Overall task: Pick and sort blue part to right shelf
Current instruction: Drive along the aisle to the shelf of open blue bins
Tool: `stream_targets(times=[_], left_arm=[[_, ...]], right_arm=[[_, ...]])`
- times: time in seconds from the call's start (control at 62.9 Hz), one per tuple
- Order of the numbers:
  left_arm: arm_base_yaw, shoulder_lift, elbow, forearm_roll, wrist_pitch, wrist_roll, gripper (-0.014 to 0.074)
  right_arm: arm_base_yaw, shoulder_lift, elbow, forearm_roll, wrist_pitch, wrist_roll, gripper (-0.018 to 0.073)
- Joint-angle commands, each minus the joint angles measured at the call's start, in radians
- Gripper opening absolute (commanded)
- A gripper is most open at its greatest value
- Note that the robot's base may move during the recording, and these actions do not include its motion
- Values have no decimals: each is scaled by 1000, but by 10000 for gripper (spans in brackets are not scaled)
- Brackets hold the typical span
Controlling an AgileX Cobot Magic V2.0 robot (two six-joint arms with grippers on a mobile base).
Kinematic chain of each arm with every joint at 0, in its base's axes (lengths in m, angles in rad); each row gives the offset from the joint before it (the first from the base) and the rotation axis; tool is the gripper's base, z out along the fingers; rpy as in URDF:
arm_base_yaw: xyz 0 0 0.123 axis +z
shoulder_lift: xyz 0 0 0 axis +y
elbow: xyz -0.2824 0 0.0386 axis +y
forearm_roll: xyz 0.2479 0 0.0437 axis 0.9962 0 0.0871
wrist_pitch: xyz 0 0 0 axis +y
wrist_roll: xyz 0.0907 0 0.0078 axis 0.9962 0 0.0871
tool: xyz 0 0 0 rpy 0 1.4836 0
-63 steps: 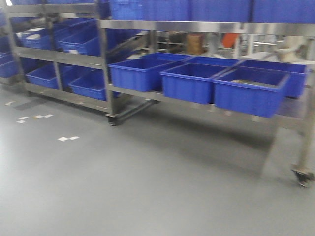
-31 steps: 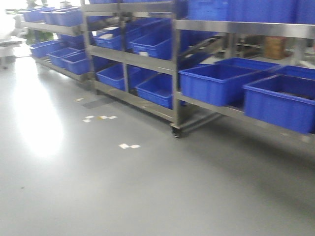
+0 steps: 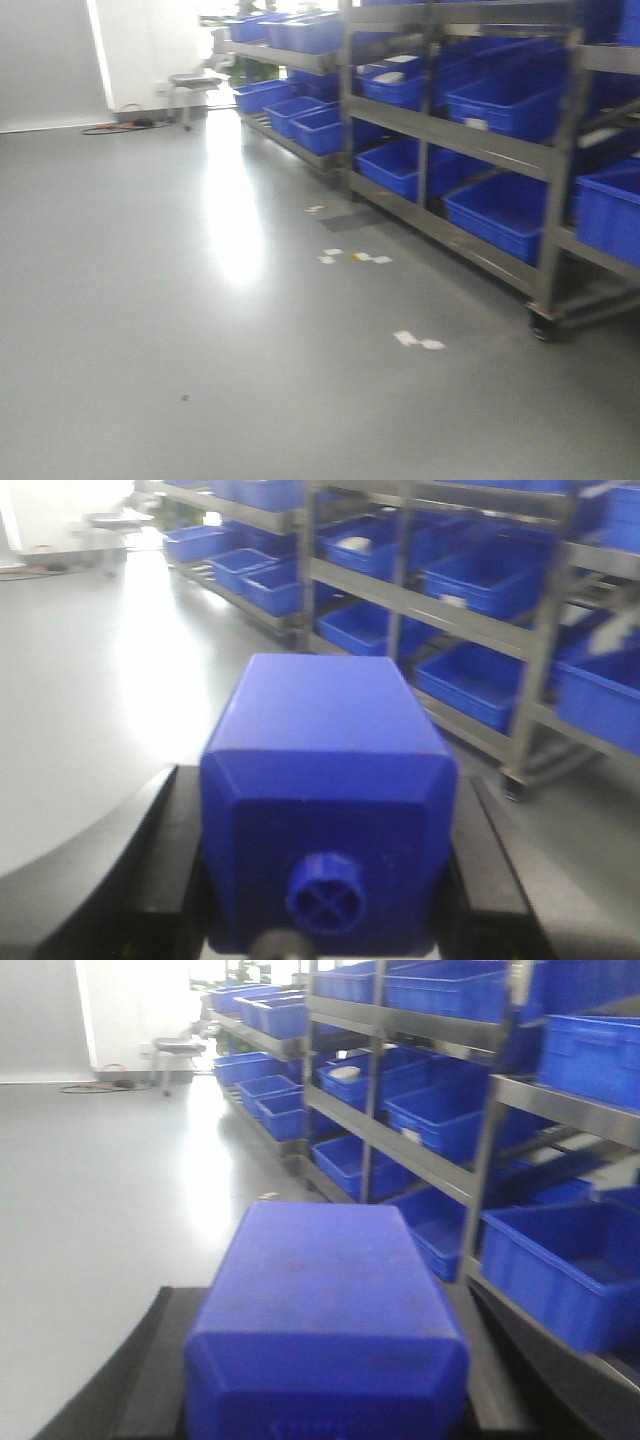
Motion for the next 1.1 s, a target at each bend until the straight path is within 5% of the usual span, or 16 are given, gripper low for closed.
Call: stream_targets(times=[0.0, 1.081], left_arm=[[1, 16, -27, -20, -89, -3, 269], [1, 16, -27, -20, -89, -3, 269]], right_arm=[[-5, 8, -31, -8, -93, -6, 414], [-5, 8, -31, -8, -93, -6, 414]])
